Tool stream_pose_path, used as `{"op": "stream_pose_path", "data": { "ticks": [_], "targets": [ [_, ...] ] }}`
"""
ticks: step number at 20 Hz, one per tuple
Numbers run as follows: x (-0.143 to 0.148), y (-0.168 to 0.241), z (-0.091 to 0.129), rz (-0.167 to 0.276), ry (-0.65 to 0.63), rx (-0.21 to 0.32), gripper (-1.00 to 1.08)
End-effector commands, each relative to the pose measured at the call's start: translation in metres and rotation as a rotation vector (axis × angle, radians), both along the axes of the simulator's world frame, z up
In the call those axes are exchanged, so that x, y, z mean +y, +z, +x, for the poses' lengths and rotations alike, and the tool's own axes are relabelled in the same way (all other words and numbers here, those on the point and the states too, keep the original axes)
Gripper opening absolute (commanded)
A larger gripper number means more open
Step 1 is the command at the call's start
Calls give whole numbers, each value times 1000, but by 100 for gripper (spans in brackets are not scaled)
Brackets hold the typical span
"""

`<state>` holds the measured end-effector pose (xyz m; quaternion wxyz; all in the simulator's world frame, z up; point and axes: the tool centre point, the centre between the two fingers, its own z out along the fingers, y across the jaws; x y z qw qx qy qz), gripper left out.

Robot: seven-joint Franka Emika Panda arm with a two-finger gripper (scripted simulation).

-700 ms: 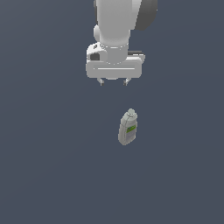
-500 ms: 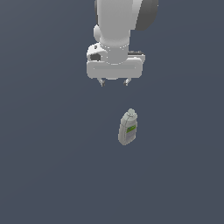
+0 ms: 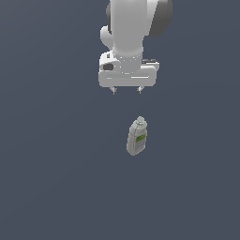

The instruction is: Pick up the object and move it to a goal position.

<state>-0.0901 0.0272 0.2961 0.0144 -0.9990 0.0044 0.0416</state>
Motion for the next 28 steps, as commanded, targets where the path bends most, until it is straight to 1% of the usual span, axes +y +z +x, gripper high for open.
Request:
{"op": "stream_pose_path", "data": {
  "ticks": [1, 7, 13, 28],
  "targets": [
    [0, 0, 1, 0, -5, -1, 100],
    [2, 0, 5, -5, -46, -2, 100],
    [5, -1, 14, -14, -128, -7, 100],
    [21, -4, 50, -43, -461, -27, 100]
  ]
}}
